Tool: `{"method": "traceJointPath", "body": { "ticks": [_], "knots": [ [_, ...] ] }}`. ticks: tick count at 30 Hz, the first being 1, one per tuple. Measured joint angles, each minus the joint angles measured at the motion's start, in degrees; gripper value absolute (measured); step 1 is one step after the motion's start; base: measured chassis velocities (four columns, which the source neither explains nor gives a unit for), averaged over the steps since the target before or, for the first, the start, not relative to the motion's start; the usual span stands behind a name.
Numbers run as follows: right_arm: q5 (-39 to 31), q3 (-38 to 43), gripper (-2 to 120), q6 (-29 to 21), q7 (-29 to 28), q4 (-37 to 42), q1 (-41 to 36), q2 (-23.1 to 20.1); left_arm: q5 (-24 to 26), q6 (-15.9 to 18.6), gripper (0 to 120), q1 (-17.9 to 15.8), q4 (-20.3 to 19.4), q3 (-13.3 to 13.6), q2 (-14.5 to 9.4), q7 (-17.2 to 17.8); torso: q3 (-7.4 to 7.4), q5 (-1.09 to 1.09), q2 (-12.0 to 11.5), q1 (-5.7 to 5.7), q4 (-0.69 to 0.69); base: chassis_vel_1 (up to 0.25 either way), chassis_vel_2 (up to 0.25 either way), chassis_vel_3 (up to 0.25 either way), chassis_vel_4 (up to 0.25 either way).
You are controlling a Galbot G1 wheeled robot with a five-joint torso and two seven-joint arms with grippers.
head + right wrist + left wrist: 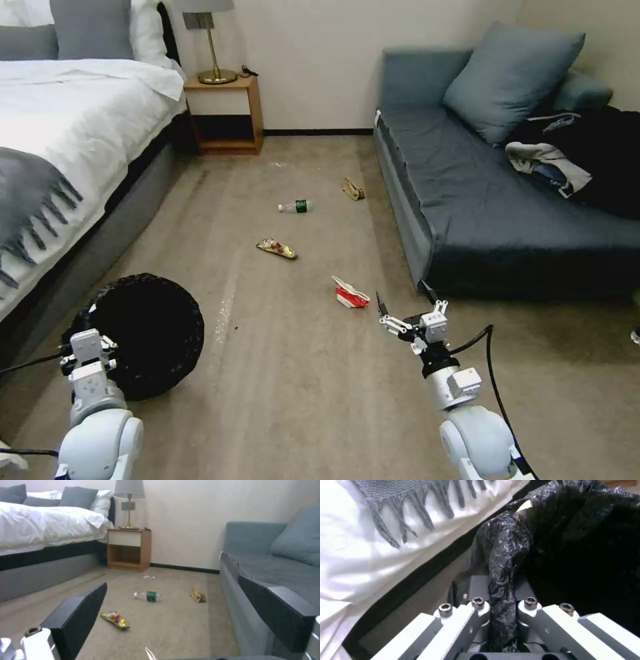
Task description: Pick up the trash bin, then pick up the garbage on the floor and place it into the trash bin.
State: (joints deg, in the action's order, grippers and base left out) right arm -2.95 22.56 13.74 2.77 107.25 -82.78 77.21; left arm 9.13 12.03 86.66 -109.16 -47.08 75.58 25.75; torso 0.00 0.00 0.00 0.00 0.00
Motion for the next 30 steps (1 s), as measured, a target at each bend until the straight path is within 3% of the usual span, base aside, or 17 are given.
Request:
{"method": "traceJointPath", "body": {
  "ticks": [30],
  "knots": [
    [-0.86, -0.85, 100, -0.46, 0.47, -1.86, 1.36, -1.11, 0.92, -0.95, 5, -0.32, -0.54, 0.15, 1.19, 0.35, 0.01, 0.00, 0.00, 0.00, 0.00, -0.109, 0.103, 0.113, -0.114]
  ]
}}
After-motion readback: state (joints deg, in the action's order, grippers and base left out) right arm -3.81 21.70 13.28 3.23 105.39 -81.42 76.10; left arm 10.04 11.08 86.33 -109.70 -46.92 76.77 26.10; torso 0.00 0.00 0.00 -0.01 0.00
